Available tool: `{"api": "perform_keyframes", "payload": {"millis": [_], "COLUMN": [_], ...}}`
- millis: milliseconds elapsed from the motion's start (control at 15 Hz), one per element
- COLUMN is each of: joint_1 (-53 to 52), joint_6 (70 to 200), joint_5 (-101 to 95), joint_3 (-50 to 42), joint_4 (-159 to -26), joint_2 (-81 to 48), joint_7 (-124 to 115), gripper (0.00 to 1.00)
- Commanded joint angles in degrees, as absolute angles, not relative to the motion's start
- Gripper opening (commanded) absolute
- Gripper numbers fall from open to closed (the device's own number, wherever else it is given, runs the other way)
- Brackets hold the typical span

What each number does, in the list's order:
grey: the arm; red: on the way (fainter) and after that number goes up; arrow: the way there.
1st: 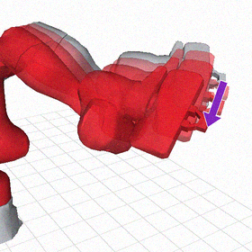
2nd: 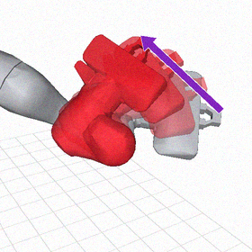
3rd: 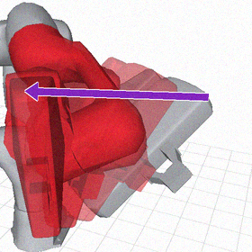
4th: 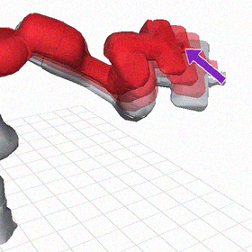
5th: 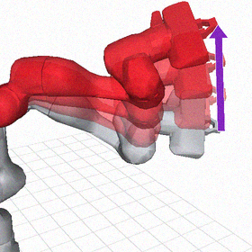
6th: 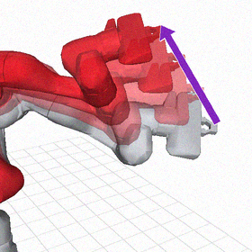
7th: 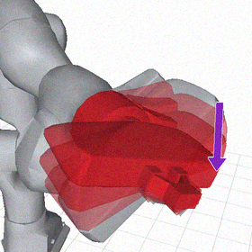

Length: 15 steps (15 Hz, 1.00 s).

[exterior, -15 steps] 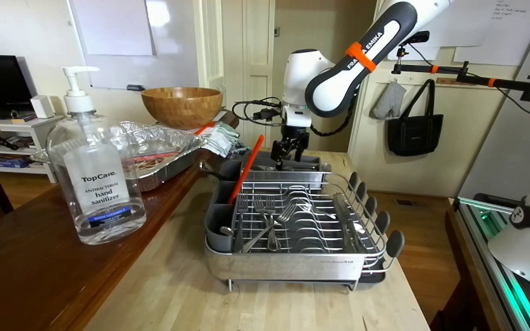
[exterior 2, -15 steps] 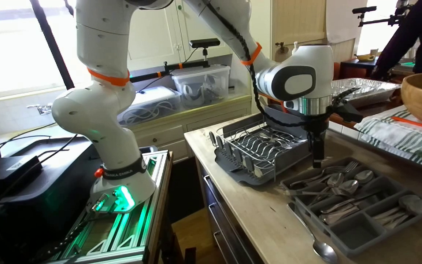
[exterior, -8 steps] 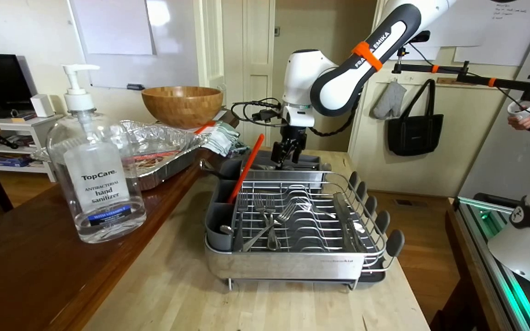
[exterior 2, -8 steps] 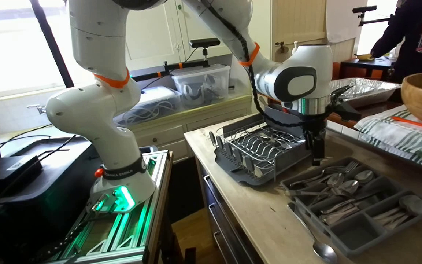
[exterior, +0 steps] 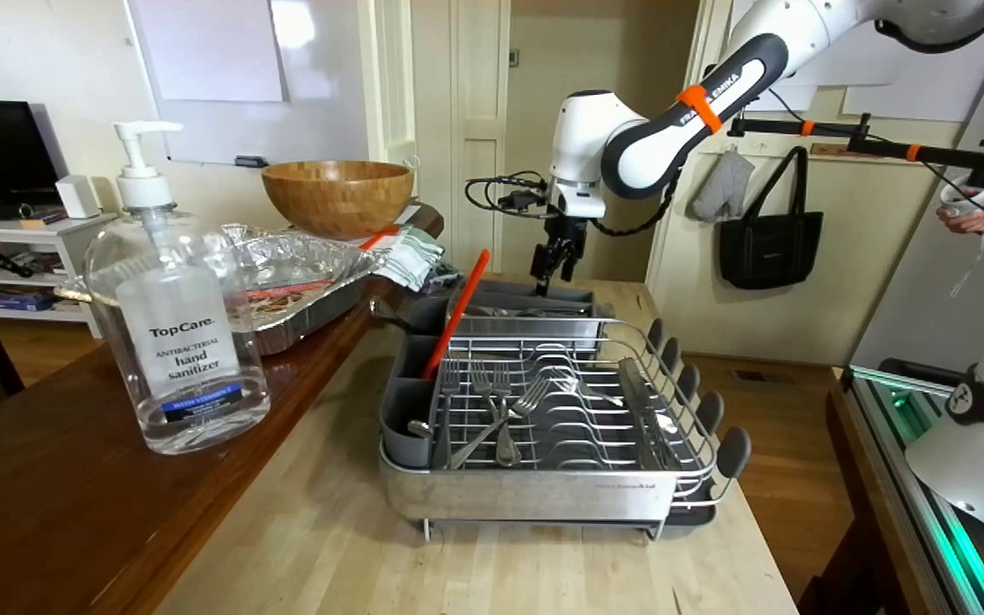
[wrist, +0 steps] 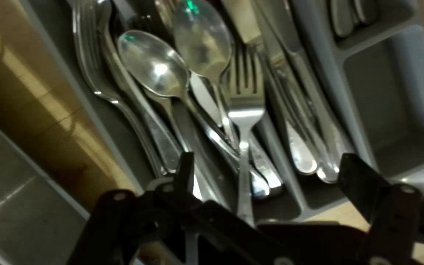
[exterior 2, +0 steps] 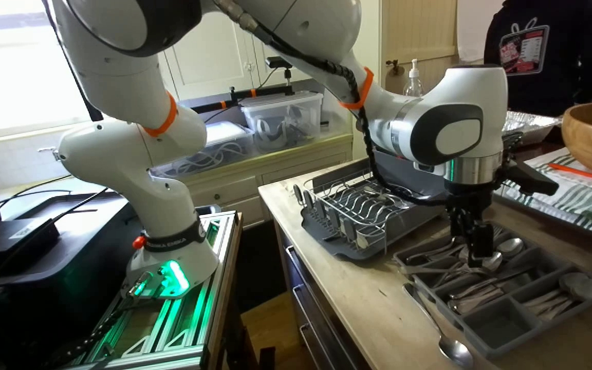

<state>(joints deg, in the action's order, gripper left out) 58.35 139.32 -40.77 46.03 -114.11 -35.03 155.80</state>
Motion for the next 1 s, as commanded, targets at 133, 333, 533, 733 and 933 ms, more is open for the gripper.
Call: {"api": "perform_keyframes", "payload": {"millis": [133,333,533,733,933], "joint_1": [60.58,50.58,44.84,39.26,33.63], "joint_6": [137.6,141.4,142.61,143.6,144.04], "joint_5": [-41.82,-32.93,-28.71,-24.11,-21.7], "joint_3": [47.03,36.02,29.78,24.2,19.33], "joint_4": [-112.82,-113.08,-112.97,-113.39,-113.38], "joint_2": [-35.59,-31.55,-30.87,-29.85,-29.43], "joint_7": [155.4,158.25,158.07,159.03,158.79], "gripper": [1.0,1.0,1.0,0.99,0.95]}}
